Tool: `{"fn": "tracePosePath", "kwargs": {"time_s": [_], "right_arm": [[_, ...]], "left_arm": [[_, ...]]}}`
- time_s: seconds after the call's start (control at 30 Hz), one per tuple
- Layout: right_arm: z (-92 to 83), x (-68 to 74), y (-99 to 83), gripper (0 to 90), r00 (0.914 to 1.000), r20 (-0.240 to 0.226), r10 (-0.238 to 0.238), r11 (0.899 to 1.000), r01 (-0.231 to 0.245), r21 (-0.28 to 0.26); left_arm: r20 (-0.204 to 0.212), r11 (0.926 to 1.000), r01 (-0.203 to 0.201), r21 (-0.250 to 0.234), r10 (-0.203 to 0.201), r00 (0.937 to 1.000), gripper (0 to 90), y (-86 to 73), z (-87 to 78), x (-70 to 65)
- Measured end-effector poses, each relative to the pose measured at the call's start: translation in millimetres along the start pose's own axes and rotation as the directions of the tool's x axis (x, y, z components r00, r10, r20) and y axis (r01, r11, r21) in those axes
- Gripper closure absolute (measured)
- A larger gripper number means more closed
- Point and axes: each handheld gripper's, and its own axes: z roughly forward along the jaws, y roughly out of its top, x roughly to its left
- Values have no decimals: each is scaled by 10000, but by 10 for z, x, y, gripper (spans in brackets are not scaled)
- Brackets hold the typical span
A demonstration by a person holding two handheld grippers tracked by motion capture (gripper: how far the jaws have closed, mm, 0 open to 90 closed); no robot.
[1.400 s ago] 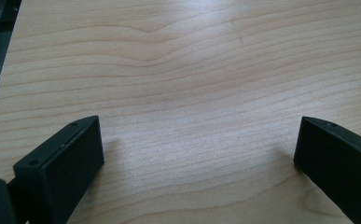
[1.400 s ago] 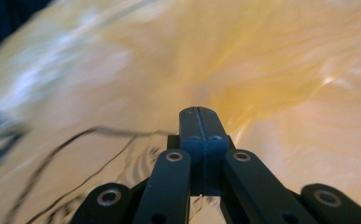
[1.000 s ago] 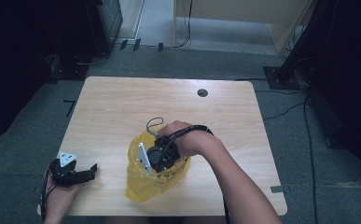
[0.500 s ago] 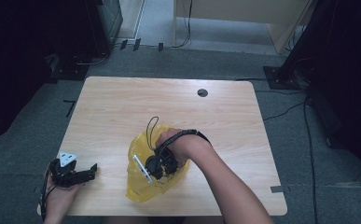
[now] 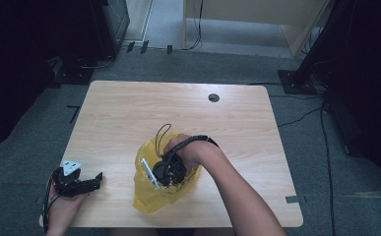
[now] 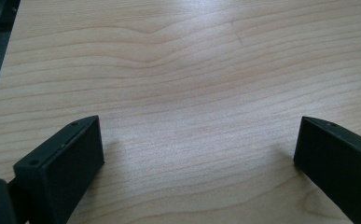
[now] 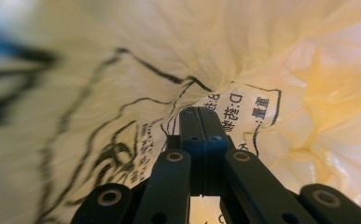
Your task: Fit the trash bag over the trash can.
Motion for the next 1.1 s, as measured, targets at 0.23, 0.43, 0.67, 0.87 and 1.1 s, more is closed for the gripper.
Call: {"fn": "tracePosePath", "kwargs": {"time_s": [0.23, 0.43, 0.67, 0.87, 1.1], "right_arm": [[-217, 146, -50, 900, 9988, 494, 61, 9988, -37, -494], [-367, 271, -137, 900, 9965, 809, 232, 9987, -194, -477], [-587, 459, -282, 900, 9877, 1475, 526, 9948, -389, -943], [-716, 544, -343, 900, 9799, 1894, 624, 9900, -367, -1363], [-877, 707, -446, 900, 9684, 2388, 723, 9843, -307, -1736]], "left_arm": [[2, 10000, 0, -4, 0, 10000, 9, 0, 0, 0], [2, 10000, 8, -8, -8, 10000, 9, 0, 0, -1], [1, 10000, 6, -5, -6, 10000, 9, 0, 0, -1], [1, 10000, 5, -3, -5, 10000, 9, 0, 0, -1], [0, 10000, 6, -4, -6, 10000, 9, 0, 0, -1]]}}
